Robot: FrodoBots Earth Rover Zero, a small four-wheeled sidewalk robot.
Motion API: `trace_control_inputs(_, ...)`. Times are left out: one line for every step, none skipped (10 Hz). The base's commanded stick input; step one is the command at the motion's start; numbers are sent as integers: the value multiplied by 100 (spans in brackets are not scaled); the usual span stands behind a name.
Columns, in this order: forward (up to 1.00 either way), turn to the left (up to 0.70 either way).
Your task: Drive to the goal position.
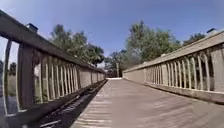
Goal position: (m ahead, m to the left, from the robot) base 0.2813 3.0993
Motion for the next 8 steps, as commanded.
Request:
trace_control_inputs(45, 2)
trace_control_inputs(45, 2)
trace_control_inputs(45, 2)
trace_control_inputs(45, 2)
trace_control_inputs(45, 2)
trace_control_inputs(45, 2)
trace_control_inputs(45, 2)
trace_control_inputs(45, 2)
